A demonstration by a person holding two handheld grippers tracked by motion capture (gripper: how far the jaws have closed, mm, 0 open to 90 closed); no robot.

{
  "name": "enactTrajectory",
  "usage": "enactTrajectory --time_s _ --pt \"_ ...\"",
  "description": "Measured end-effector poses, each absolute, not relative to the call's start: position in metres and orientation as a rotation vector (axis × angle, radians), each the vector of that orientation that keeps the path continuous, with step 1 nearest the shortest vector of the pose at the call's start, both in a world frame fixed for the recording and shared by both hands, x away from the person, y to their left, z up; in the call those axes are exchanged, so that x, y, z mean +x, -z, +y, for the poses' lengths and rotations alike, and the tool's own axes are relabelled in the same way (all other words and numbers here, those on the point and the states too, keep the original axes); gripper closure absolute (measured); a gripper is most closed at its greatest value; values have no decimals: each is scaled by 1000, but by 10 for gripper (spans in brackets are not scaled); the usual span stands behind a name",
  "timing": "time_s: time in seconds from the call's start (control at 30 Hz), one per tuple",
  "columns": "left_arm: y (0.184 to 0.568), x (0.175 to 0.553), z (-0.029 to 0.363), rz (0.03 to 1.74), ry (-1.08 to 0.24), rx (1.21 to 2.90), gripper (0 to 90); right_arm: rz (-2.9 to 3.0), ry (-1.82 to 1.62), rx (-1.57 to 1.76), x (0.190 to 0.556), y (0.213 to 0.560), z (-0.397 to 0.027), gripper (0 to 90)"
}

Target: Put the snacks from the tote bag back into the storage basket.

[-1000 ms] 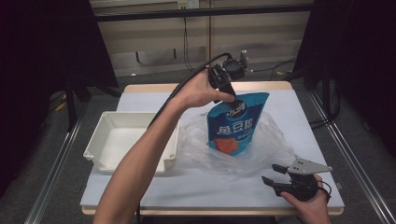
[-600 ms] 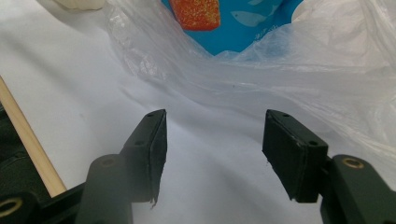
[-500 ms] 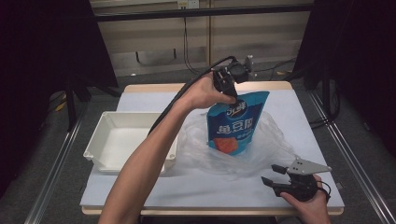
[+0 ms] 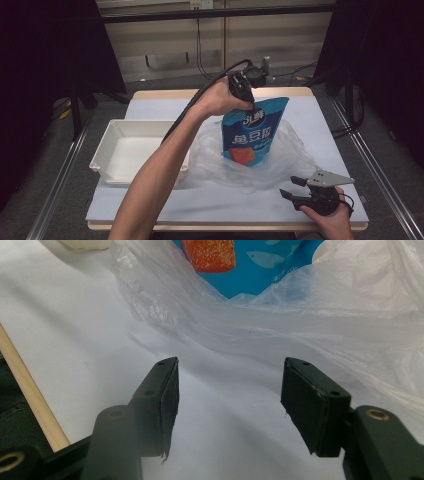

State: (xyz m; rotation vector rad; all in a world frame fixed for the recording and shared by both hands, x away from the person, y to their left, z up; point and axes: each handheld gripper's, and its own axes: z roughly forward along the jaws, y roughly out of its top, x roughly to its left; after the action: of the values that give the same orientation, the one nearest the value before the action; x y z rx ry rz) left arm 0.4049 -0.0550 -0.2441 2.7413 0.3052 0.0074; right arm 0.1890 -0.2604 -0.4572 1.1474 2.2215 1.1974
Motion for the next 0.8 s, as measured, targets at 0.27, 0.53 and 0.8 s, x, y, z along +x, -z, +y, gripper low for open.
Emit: enactTrajectory --time_s 0.27,0.53,0.8 --pt "243 402 -58 308 8 2732 900 2221 -1198 1149 189 457 -261 401" --pt "240 399 -64 298 12 2737 900 2220 -1200 1145 189 457 -261 398" --pt "235 399 -61 307 24 2702 900 2219 -1203 1146 189 457 -261 398"
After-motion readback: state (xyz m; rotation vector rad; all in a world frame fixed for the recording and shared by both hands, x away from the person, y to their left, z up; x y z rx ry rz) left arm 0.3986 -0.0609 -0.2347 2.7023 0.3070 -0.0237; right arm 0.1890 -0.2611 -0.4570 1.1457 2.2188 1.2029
